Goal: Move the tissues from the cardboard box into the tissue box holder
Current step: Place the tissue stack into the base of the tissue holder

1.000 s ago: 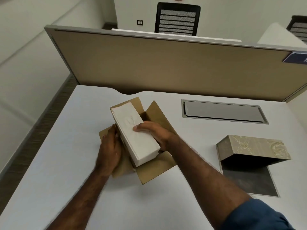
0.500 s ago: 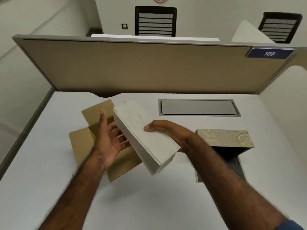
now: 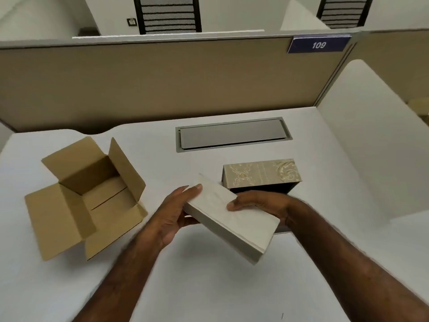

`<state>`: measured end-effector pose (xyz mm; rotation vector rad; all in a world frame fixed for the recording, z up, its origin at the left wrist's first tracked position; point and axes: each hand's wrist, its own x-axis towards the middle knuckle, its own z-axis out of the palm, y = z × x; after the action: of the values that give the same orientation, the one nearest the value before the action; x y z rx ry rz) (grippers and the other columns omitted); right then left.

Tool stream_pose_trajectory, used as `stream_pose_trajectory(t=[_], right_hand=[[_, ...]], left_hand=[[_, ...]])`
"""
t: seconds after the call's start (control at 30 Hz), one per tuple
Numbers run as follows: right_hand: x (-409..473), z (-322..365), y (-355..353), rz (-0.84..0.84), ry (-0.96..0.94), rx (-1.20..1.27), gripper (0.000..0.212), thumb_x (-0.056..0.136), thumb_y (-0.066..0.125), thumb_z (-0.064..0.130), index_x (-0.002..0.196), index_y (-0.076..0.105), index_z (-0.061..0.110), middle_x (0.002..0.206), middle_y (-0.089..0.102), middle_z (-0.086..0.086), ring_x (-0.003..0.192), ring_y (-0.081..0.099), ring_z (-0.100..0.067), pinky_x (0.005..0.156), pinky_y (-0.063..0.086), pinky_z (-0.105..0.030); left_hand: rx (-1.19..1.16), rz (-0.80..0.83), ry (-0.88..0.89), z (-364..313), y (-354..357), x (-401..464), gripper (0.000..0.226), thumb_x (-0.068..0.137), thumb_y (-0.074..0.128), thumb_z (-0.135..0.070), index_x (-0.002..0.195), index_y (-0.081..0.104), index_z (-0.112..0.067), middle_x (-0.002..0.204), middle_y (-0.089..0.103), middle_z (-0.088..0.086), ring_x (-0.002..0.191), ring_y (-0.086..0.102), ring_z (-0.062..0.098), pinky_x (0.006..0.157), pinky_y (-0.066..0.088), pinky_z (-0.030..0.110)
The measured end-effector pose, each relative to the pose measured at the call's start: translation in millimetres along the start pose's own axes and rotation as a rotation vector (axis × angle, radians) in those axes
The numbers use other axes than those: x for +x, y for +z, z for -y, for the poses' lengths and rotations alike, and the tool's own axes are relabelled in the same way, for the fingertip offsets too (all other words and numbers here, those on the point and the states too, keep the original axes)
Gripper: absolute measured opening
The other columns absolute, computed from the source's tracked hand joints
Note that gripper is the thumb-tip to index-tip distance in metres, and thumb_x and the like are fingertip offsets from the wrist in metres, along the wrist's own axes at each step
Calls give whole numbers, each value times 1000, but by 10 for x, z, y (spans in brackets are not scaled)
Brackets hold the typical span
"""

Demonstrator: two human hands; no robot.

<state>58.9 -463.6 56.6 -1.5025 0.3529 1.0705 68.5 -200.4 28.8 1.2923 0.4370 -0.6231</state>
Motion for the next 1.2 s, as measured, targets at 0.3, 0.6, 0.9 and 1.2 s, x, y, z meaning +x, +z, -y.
stream_pose_trajectory(t=[0.3, 0.6, 0.9, 1.2], right_hand=[[-168, -859, -932, -112, -110, 298, 60, 93, 78, 47, 143, 67, 15, 127, 79, -16, 104, 78, -28, 83, 66, -42], [3, -1386, -1202, -407, -177, 466, 50, 100, 70, 46, 133, 74, 9, 126, 80, -22, 104, 75, -28, 86, 60, -40], [111, -1487, -1250, -660, -213, 484, 35, 98, 74, 39, 117, 82, 11, 124, 81, -18, 106, 72, -28, 94, 51, -47], [128, -1522, -1172, -723, -265, 393, 24, 105, 66, 38, 108, 84, 22, 114, 84, 0, 116, 73, -25, 107, 55, -52]], left_hand=[[-157, -102, -59, 642, 554, 234, 36, 95, 70, -40, 124, 67, -20, 130, 68, 9, 122, 62, 26, 85, 63, 42], [155, -161, -48, 1077, 902, 397, 52, 96, 65, -53, 139, 57, -25, 139, 64, 1, 129, 59, 23, 114, 48, 52], [378, -198, 36, 1136, 1076, 370, 49, 99, 61, -50, 138, 61, -21, 128, 71, -2, 119, 64, 18, 105, 54, 41], [573, -248, 115, 1101, 1115, 317, 20, 102, 57, -45, 84, 64, -41, 94, 72, -12, 94, 69, 15, 91, 62, 47]])
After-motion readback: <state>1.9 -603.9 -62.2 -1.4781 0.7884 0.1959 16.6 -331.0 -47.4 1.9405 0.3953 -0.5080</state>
